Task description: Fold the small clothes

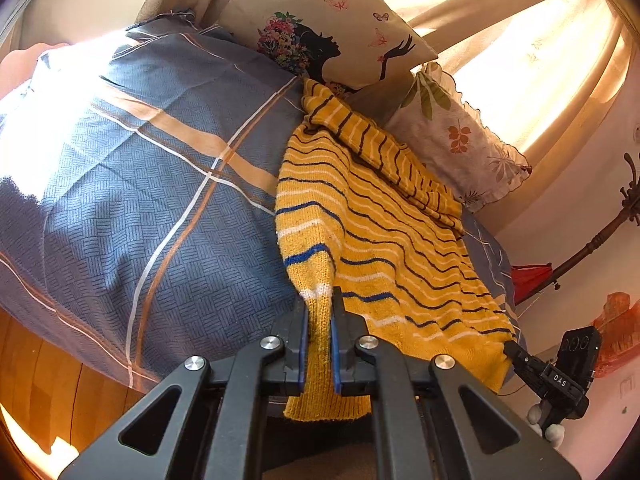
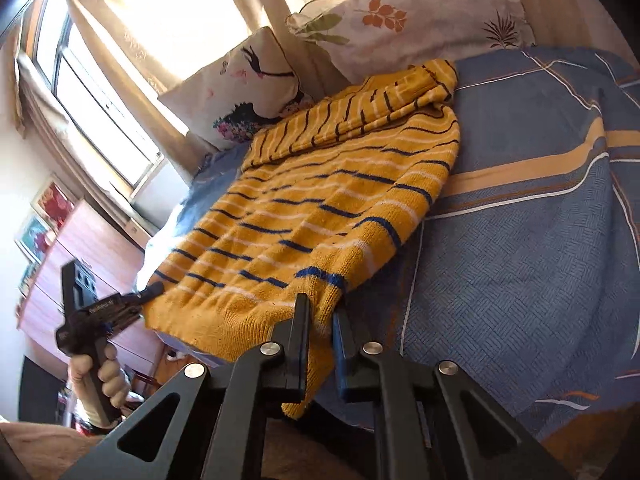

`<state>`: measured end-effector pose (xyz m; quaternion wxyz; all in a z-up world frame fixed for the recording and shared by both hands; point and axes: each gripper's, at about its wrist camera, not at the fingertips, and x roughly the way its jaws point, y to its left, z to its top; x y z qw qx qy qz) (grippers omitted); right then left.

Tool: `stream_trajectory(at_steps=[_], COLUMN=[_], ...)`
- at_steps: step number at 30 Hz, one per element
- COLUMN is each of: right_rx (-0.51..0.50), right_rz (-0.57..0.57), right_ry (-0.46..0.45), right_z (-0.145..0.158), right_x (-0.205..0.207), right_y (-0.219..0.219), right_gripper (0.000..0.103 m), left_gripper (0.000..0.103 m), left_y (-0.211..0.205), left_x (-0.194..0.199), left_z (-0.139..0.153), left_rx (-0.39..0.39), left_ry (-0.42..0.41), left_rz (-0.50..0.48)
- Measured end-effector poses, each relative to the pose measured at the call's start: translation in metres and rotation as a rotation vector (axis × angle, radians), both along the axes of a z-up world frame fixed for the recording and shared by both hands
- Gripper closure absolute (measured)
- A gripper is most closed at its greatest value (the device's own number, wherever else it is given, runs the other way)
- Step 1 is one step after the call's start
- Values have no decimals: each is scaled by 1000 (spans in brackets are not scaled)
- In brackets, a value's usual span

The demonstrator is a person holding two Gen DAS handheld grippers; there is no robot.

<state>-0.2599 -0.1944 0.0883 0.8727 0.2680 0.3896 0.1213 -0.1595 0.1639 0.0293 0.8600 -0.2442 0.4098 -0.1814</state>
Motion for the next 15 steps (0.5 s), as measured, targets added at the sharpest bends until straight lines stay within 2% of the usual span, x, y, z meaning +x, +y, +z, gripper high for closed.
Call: stream_trajectory(at_steps=[3,7,11,15], right_rx=[69,95,60,75], right_rz=[-5,14,15,-25], right_ry=[-25,-50,-86,-54], right_z=[16,36,58,64], right_x=[5,40,100,186], right_y=[-15,-24,-31,-50], right_gripper=[92,92,92,92], left_gripper=[95,95,95,95], left_y=[-5,-17,-37,-67], left_x=[13,52,114,204], left_z=[17,45,73,79], left_rx=[-35,-43,-18,-10], left_ry=[-32,-73,-112,-68], left_rz=[-12,-15,-8,-11])
